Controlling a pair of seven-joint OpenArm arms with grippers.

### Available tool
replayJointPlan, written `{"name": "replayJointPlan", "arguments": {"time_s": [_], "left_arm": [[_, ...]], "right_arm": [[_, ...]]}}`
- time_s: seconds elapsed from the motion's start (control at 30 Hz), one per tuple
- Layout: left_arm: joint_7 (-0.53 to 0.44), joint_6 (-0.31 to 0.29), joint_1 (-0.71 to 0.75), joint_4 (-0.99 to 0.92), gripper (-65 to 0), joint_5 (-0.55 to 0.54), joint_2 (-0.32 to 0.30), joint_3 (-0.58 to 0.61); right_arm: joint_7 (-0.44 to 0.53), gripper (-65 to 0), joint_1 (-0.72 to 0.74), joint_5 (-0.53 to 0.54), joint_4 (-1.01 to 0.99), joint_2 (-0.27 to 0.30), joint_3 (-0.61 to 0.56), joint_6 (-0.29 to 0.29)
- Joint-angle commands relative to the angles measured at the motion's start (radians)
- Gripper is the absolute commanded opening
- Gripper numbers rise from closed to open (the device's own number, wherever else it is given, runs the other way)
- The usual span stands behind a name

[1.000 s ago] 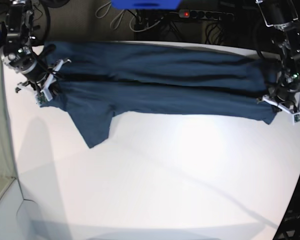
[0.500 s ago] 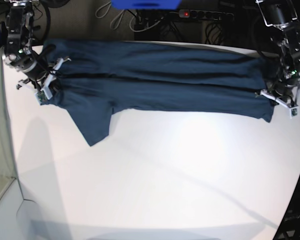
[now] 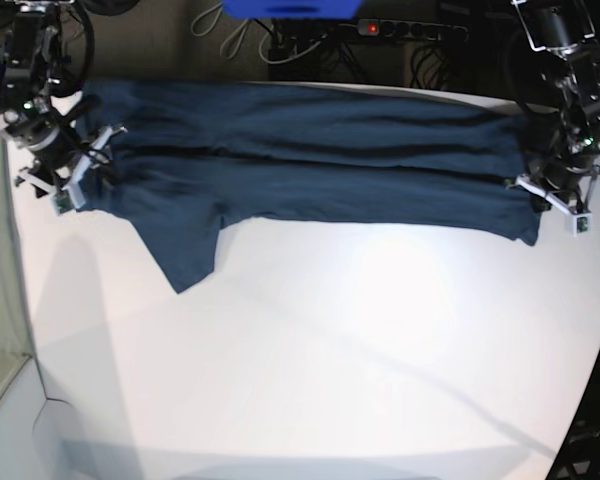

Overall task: Layout the t-shirt on the table in an organized manner, then fold the t-shirt properly
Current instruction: 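Lower the folded hem onto the shirt body with both grippers, then open the right gripper and move it over the loose sleeve fabric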

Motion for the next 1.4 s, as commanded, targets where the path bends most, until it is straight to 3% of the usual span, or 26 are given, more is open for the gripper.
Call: {"name": "replayJointPlan", "arguments": {"time_s": [0.0, 0.13, 0.23, 0.4, 0.5, 0.6, 0.8, 1.0, 1.37], "left_arm": [[0.016, -0.009, -0.001, 0.007, -64.6, 0.001, -0.010, -0.002], [0.016, -0.010, -0.001, 0.007, -64.6, -0.001, -0.010, -0.002], [0.016, -0.010, -0.001, 0.007, -64.6, -0.001, -0.008, -0.002], [0.014, -0.012, -0.001, 0.007, -64.6, -0.001, -0.008, -0.002], [0.014, -0.012, -0.001, 0.007, -64.6, 0.006, -0.008, -0.002], [0.025, -0.012, -0.001, 0.007, -64.0, 0.006, -0.008, -0.002], [0.026, -0.012, 0.018, 0.005, -64.0, -0.002, -0.007, -0.002], [0.022, -0.012, 0.019, 0.005, -64.0, 0.003, 0.006, -0.002], [0.022, -0.012, 0.021, 0.005, -64.1, 0.004, 0.007, -0.002]], "right_arm": [[0.019, -26.2, 0.002, 0.005, 0.042, 0.018, 0.032, 0.003], [-0.035, -25.3, 0.008, 0.005, 0.117, 0.021, 0.056, 0.012], [-0.102, -25.3, 0.080, 0.000, 0.129, 0.013, 0.056, 0.093], [-0.247, -25.3, 0.281, -0.002, 0.051, -0.038, 0.002, 0.093], [-0.279, -25.3, 0.396, -0.002, -0.049, -0.045, -0.077, 0.093], [-0.282, -25.5, 0.480, -0.003, -0.150, -0.076, -0.136, 0.093], [-0.276, -25.6, 0.565, -0.003, -0.317, -0.082, -0.215, 0.093], [-0.271, -25.6, 0.603, -0.003, -0.431, -0.099, -0.215, 0.093], [-0.151, -27.5, 0.595, -0.003, -0.579, -0.101, -0.219, 0.093]]}}
